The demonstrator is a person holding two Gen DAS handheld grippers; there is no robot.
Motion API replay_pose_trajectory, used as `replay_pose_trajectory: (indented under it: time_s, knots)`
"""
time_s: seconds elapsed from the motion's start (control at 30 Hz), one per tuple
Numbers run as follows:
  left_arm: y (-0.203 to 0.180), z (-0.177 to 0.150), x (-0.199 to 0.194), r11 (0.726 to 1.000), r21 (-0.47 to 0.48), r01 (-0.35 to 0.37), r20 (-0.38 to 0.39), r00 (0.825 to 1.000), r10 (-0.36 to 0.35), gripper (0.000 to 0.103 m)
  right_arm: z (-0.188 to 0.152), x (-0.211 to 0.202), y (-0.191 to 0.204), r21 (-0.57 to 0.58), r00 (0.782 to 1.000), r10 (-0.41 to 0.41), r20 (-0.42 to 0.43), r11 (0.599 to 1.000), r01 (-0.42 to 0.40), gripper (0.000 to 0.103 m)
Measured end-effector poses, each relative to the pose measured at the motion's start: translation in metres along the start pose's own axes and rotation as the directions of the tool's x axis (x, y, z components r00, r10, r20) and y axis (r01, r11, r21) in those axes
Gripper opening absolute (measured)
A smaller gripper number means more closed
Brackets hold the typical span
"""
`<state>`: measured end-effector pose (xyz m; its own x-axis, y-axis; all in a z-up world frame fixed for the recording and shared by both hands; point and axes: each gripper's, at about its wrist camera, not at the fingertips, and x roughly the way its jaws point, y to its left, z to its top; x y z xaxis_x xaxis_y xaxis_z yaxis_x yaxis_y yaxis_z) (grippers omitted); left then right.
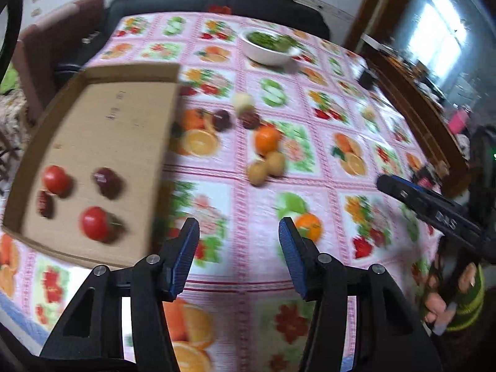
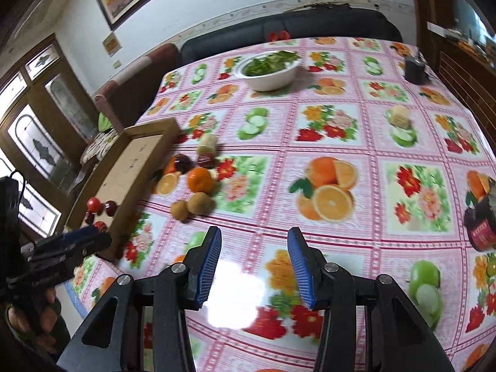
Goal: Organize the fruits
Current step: 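Grasp the orange with the left gripper while the right gripper grasps the bread cube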
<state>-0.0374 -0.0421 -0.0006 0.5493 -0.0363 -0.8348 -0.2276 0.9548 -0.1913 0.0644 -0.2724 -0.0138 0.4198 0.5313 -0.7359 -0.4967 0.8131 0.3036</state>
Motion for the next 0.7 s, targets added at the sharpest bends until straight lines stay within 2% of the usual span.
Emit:
replay_pose_trajectory:
  time_s: [0.2, 0.43, 0.7]
  knots:
    - [-0.027, -0.006, 0.019, 0.997, 0.069, 0.037, -0.055, 0.998, -0.033, 0.052, 0.001, -0.001, -0.031, 0.063, 0.999, -0.046, 0.015, 0.997, 0.045, 0.046]
    - [-0.037, -0.009, 0.035, 0.992, 0.088, 0.087, -0.105, 0.991, -0.078, 0.052, 0.016, -0.002, -0.070, 0.137, 0.993, -0.116, 0.032, 0.984, 0.111, 0.046]
    - [-0.054, -0.004, 0.059, 0.986, 0.135, 0.096, -0.146, 0.986, -0.076, 0.052, 0.051, 0.012, -0.108, 0.211, 0.976, -0.213, 0.043, 0.957, 0.200, 0.047]
